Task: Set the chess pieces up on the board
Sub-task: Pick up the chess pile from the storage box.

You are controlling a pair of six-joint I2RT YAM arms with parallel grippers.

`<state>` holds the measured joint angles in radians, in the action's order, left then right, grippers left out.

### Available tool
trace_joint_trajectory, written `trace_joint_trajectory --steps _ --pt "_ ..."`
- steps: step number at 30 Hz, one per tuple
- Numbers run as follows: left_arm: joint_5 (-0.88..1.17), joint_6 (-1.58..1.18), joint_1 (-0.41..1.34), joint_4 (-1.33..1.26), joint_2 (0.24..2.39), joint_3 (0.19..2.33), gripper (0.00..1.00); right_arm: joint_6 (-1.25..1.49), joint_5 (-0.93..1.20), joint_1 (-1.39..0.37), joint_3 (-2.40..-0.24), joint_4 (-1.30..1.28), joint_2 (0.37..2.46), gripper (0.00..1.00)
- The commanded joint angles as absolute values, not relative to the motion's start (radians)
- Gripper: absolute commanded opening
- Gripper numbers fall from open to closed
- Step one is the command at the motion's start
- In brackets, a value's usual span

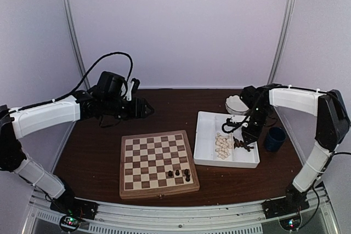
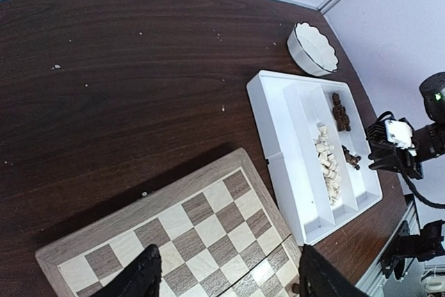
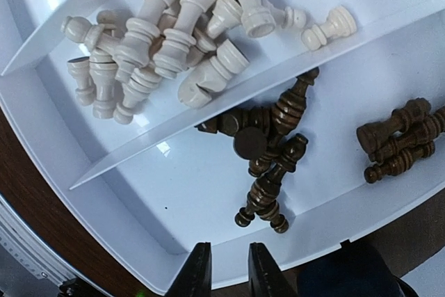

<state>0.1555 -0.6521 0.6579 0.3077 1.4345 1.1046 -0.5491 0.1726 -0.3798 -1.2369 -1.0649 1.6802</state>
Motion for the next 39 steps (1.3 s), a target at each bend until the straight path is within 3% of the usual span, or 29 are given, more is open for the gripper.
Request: trace_joint_trajectory --steps 1,33,39 --pt "0.18 -0.659 0.654 0.26 1.454 1.124 0.67 -0.51 0.148 -0.359 -1.222 -1.017 1.723 0.22" --pt "0.183 -0.679 0.654 0.243 1.423 1.083 0.67 -0.424 0.081 -0.335 -1.21 -0.981 1.887 0.23" --pt "0.192 -0.678 0.655 0.239 1.427 1.089 0.67 -0.415 0.101 -0.335 -1.186 -0.995 1.895 0.27"
